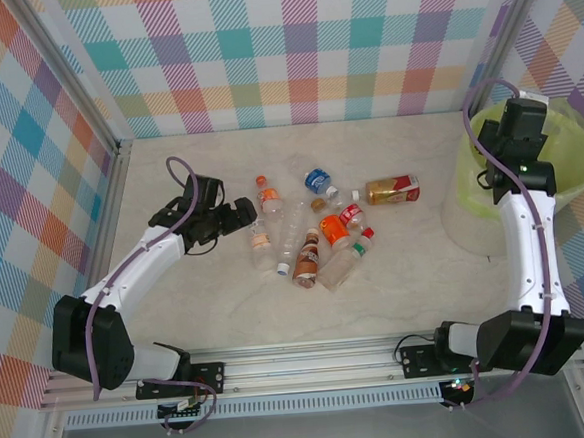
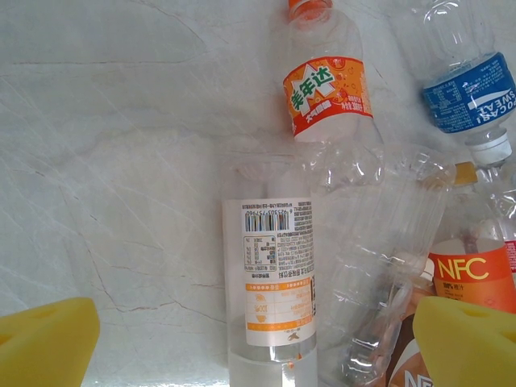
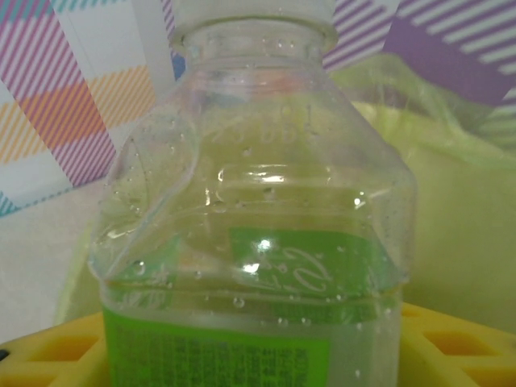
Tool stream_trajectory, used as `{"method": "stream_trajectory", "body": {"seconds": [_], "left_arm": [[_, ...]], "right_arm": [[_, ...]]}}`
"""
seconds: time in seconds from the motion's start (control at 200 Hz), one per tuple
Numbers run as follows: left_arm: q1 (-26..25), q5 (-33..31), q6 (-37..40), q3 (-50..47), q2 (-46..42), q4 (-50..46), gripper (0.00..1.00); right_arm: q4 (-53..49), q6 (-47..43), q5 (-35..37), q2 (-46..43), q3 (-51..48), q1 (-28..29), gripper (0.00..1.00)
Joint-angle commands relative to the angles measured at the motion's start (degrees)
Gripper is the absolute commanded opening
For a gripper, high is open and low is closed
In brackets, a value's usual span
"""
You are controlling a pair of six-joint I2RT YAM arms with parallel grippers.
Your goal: Put the plastic bottles in the bin
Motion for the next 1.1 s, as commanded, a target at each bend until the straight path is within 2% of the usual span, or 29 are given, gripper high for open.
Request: {"method": "stream_trajectory", "body": {"seconds": [0.0, 0.26, 0.48, 0.56, 0.695, 0.845, 0.97, 1.095], "left_arm": [[0.9, -1.3, 0.9, 1.5, -1.0, -1.6, 1.0], [0.9, -2.2, 0.7, 1.3, -1.2, -1.7, 1.0], [0.9, -0.5, -1.7, 1.4, -0.8, -2.2, 1.0], [0.9, 2.2, -6.9, 0.4, -0.8, -1.9, 1.0], [0.7, 6.8, -13.6, -2.9, -1.7, 0.6, 1.0], [-1.0, 3.2, -15.3, -8.1, -3.2, 4.4, 1.0], [-2.8, 3.0, -14.5, -8.8, -1.0, 4.4, 1.0], [-7.0, 2.6, -11.4, -7.2, 2.8, 3.7, 1.0]], "right_arm": [[1.0, 0.0, -2.8, 0.0, -0.6, -0.7, 0.67], [1.1, 2.9, -7.7, 0.3, -0.8, -1.5, 0.77], [0.7, 5.2, -9.1, -5.8, -0.7, -1.3, 0.82], [1.7, 6.7, -14.2, -9.7, -2.1, -1.4, 0.88], [4.9, 10.3, -28.2, -16.2, -5.5, -1.2, 0.98], [11.4, 17.7, -42.2, -20.2, -11.0, -0.5, 1.0], [18.2, 22.5, -48.3, -22.1, -16.0, 2.6, 1.0], [21.6, 22.4, -49.4, -23.4, -18.7, 8.5, 1.0]]}}
